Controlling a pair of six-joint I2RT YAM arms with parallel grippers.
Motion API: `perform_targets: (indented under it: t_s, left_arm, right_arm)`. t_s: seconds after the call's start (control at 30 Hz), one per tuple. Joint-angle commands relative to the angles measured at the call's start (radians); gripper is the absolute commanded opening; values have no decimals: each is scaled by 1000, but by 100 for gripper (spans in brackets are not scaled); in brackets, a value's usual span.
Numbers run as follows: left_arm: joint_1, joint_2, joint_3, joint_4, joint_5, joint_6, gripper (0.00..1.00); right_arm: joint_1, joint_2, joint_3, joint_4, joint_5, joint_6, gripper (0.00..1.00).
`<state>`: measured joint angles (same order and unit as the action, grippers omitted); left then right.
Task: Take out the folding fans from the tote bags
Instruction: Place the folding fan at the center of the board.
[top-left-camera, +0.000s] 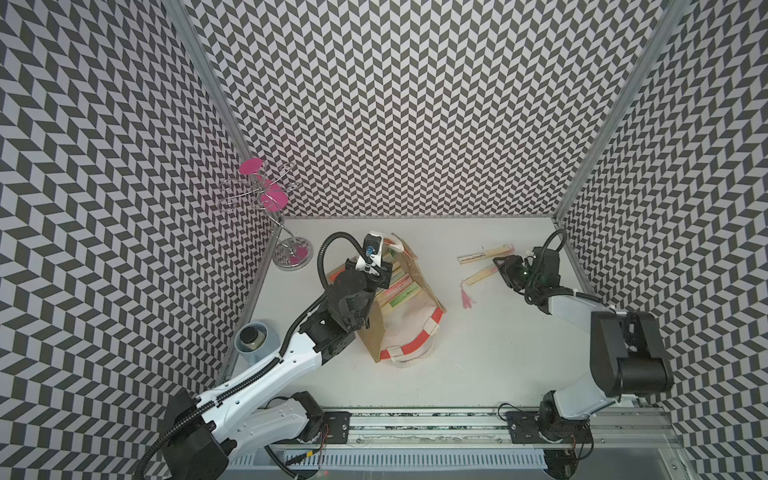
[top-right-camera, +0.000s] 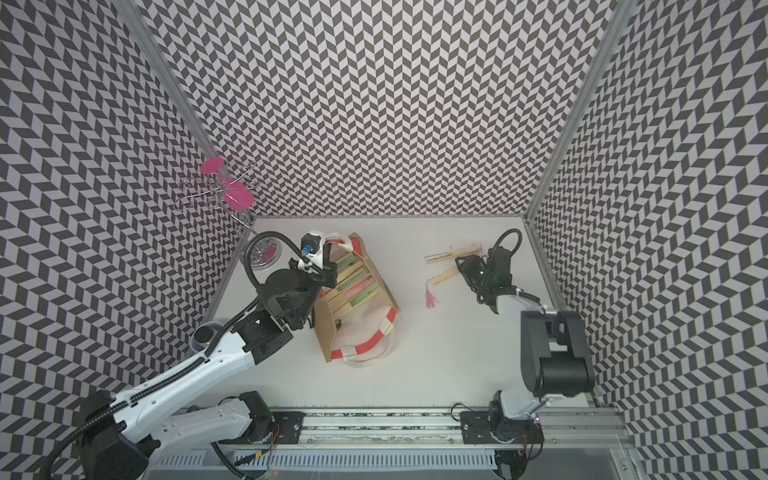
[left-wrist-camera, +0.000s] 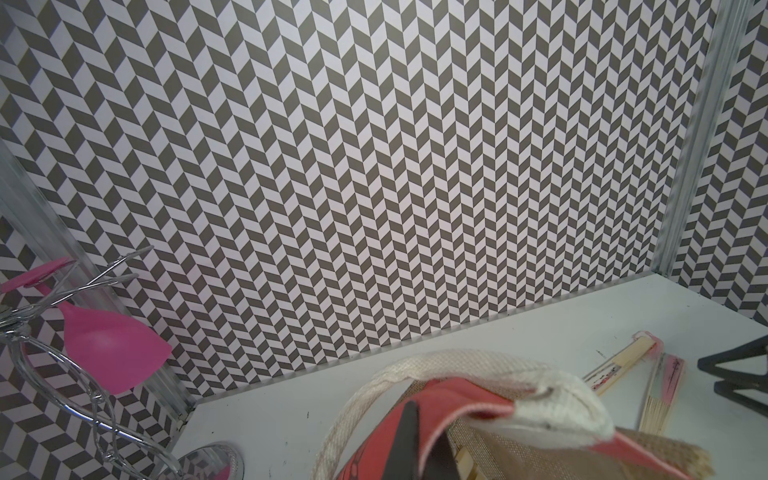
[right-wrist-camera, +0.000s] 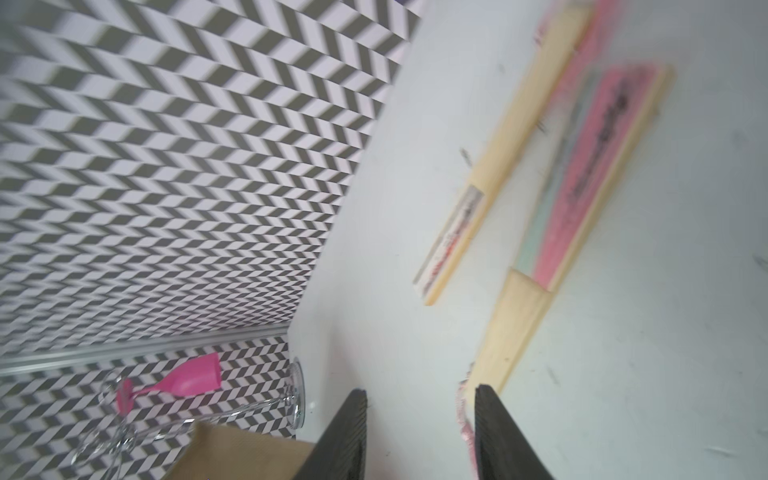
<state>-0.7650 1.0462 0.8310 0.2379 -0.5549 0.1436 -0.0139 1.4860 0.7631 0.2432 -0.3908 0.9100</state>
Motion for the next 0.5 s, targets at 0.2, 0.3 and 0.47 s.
perform_targets:
  t_s: [0.2,0.3,0.47]
  left_arm:
    - [14,19,30,72,-35,-36,0]
    - [15,35,36,78,-37,-46,0]
    - [16,55,40,92,-58,-56,0]
  right_arm:
    - [178,-515,-82,-238,116,-252,43]
    - [307,-631,-94,-285,162,-259,43]
    - [589,-671,-69,-350,298,-282,44]
